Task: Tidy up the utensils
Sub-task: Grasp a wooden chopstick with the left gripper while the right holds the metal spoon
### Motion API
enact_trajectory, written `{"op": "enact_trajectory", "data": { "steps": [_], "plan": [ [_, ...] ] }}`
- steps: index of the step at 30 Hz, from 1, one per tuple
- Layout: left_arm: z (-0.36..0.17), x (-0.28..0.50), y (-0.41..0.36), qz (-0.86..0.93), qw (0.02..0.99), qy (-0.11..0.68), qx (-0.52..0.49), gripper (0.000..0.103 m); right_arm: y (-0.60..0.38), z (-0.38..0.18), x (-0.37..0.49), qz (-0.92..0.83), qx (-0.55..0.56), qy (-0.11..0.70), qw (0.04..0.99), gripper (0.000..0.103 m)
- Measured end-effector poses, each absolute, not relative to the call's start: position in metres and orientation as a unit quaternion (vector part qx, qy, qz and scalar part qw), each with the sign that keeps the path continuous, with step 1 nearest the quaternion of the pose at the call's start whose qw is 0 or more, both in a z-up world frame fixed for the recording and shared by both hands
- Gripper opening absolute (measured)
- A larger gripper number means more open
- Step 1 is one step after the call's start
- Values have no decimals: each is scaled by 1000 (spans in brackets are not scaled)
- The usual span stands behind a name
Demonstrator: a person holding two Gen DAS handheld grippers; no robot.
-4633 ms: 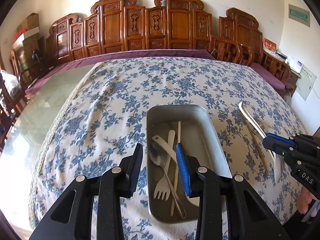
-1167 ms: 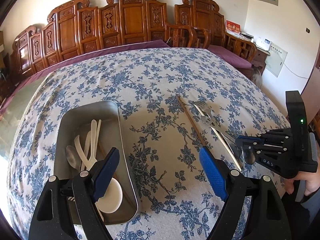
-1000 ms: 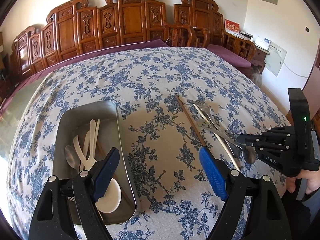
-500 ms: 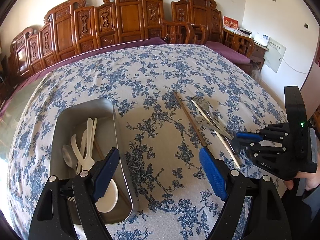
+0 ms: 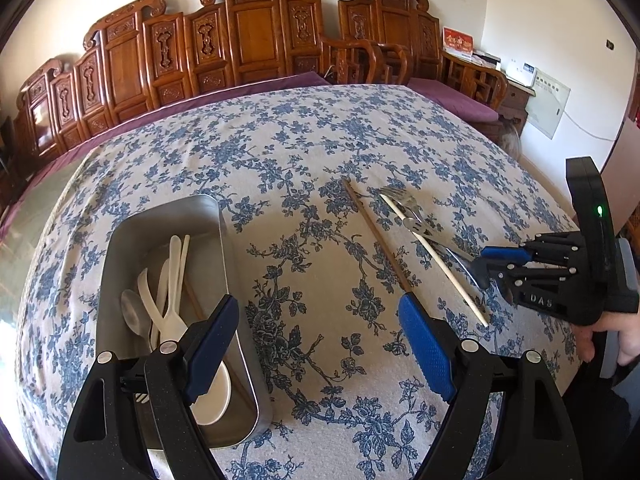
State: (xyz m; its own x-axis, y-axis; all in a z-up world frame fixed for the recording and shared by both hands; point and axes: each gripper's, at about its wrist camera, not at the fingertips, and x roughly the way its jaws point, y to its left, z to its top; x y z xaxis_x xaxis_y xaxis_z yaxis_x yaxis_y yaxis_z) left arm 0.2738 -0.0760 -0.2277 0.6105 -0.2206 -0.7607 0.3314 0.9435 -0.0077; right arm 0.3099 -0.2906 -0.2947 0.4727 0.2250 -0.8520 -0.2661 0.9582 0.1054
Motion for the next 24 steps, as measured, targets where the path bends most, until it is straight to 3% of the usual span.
{"op": "enact_trajectory", "data": {
  "steps": [8,24],
  "plan": [
    [-231,273,-79,-153,893,416,74,78,-287,-297,311,187,25,508,840,7],
    [-235,270,-97,-156,892,415,90,78,-305,-277,294,165,17,470,867,7]
  ]
}}
